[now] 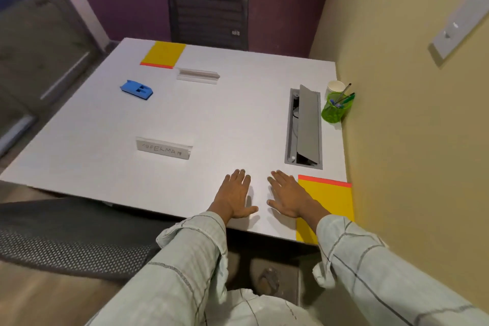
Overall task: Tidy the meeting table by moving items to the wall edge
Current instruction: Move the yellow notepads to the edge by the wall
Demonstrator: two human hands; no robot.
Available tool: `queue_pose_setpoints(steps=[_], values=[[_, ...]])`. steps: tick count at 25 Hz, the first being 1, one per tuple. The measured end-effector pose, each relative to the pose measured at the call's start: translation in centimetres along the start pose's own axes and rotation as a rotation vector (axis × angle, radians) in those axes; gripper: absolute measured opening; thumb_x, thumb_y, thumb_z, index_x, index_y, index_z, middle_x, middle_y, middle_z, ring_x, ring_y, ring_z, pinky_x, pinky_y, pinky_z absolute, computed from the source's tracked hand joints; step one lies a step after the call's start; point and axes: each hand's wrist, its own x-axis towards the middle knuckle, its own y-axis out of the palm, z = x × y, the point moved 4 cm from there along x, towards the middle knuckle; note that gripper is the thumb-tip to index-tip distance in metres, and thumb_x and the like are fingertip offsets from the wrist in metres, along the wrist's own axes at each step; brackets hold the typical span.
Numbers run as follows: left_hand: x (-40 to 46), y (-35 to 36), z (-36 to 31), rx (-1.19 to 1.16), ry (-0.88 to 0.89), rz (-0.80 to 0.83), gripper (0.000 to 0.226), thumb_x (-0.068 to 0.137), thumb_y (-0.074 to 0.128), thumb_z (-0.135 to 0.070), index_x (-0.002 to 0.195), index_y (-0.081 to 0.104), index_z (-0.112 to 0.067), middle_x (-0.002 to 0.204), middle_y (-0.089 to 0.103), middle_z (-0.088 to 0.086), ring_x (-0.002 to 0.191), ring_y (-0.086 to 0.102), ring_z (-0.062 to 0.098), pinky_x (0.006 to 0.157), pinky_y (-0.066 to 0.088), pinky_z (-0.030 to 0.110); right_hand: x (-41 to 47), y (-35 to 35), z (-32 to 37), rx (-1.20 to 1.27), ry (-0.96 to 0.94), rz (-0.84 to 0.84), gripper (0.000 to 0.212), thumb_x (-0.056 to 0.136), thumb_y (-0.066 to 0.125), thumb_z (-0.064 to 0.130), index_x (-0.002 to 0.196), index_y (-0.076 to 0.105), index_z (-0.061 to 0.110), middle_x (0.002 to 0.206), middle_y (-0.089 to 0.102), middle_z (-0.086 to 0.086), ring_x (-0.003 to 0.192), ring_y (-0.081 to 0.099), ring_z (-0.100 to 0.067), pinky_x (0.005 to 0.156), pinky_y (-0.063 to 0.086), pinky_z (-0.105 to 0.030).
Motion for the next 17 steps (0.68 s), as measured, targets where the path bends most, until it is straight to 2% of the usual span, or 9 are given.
queue_pose_setpoints(steps=[8, 14, 17], values=[[-6.6, -6.9, 13.2, 0.081, -0.171, -0.163, 0.076, 0.095, 0.04, -0.055, 0.147, 0.024, -0.002, 0.157, 0.019, 0.021, 0.145, 0.019, 0.035, 0.116, 0.024, 0.048, 6.2, -9.0, 12.7, -0.123, -0.178, -0.145, 0.07, 0.102, 0.029, 0.051, 0.156, 0.013, 0.008, 0.165, 0.007, -0.013, 0.153, 0.005, -0.027, 0.121, 0.015, -0.048], [-14.9, -10.4, 24.0, 0.097, -0.322, -0.273, 0.073, 0.095, 0.039, -0.056, 0.145, 0.029, -0.004, 0.155, 0.026, 0.02, 0.142, 0.026, 0.034, 0.114, 0.029, 0.047, 9.7, -15.4, 26.1, -0.162, -0.325, -0.294, 0.071, 0.101, 0.03, 0.053, 0.156, 0.015, 0.009, 0.164, 0.012, -0.013, 0.152, 0.01, -0.03, 0.121, 0.018, -0.049], [-18.5, -10.6, 28.6, 0.055, -0.434, -0.276, 0.073, 0.097, 0.037, -0.056, 0.149, 0.026, -0.007, 0.158, 0.024, 0.017, 0.145, 0.023, 0.032, 0.116, 0.024, 0.047, 10.9, -16.6, 32.5, -0.175, -0.403, -0.283, 0.072, 0.101, 0.028, 0.055, 0.156, 0.014, 0.012, 0.165, 0.011, -0.012, 0.152, 0.009, -0.029, 0.122, 0.016, -0.049]])
